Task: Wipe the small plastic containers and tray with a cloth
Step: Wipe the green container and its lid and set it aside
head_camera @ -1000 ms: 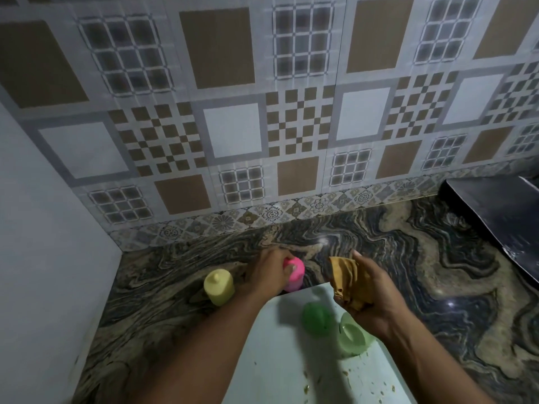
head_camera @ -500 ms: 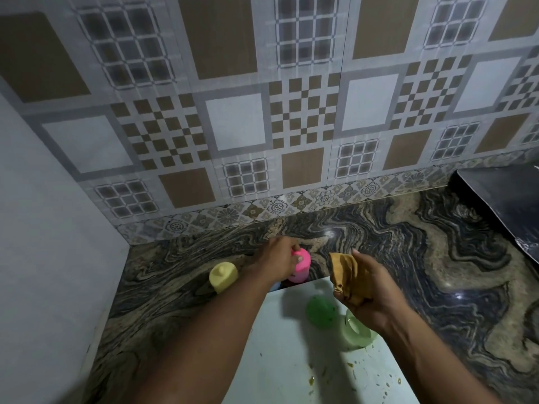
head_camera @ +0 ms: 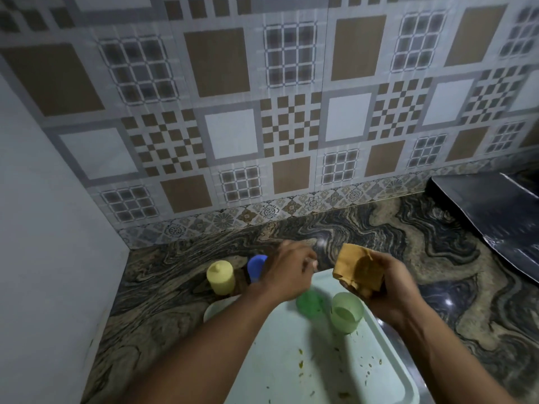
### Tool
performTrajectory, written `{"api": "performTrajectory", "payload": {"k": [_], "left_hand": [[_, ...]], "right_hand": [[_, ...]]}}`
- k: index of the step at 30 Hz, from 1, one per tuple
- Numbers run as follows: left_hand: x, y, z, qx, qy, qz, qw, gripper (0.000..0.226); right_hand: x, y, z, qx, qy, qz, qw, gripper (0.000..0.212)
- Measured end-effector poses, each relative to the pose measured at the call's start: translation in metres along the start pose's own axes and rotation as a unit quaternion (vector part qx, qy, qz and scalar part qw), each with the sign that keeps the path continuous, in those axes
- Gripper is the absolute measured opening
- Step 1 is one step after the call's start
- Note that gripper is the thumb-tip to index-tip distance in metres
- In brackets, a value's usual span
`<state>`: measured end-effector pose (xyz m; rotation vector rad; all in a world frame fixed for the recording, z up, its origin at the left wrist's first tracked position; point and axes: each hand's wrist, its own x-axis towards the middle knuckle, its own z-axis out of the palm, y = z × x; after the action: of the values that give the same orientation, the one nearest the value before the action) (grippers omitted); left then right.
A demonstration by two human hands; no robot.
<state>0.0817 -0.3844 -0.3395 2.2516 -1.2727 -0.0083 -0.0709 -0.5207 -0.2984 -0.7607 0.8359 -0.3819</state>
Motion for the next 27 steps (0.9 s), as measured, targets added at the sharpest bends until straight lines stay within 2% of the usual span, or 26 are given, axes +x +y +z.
{"api": "performTrajectory", "payload": {"k": [4, 9, 13, 20, 23, 27], "left_hand": [[-0.044, 0.037, 0.027, 0.023, -0.005, 0.108, 0.994, 0.03], [-0.056, 0.056, 0.05, 0.115, -0.049, 0.171, 0.977, 0.046], [-0.052, 0.056, 0.054, 0.181, -0.11, 0.149, 0.966, 0.043], [-0.05, 0.058, 0.059, 0.174, -0.147, 0.114, 0.967, 0.032], [-0.049, 0.057, 0.058, 0.111, -0.116, 0.089, 0.983, 0.029], [-0.036, 0.061, 0.039, -0.016, -0.07, 0.013, 0.997, 0.024]], "right_hand": [[-0.014, 0.006, -0.026, -0.007, 0.025, -0.052, 0.998, 0.026], [-0.025, 0.022, -0.051, -0.005, 0.088, -0.065, 0.994, 0.035], [-0.031, 0.038, -0.064, -0.003, 0.119, -0.073, 0.99, 0.031], [-0.03, 0.071, -0.069, -0.076, 0.153, -0.114, 0.979, 0.027], [-0.03, 0.079, -0.067, -0.13, 0.168, -0.169, 0.963, 0.027], [-0.041, 0.078, -0.052, -0.189, 0.158, -0.269, 0.931, 0.027]]}}
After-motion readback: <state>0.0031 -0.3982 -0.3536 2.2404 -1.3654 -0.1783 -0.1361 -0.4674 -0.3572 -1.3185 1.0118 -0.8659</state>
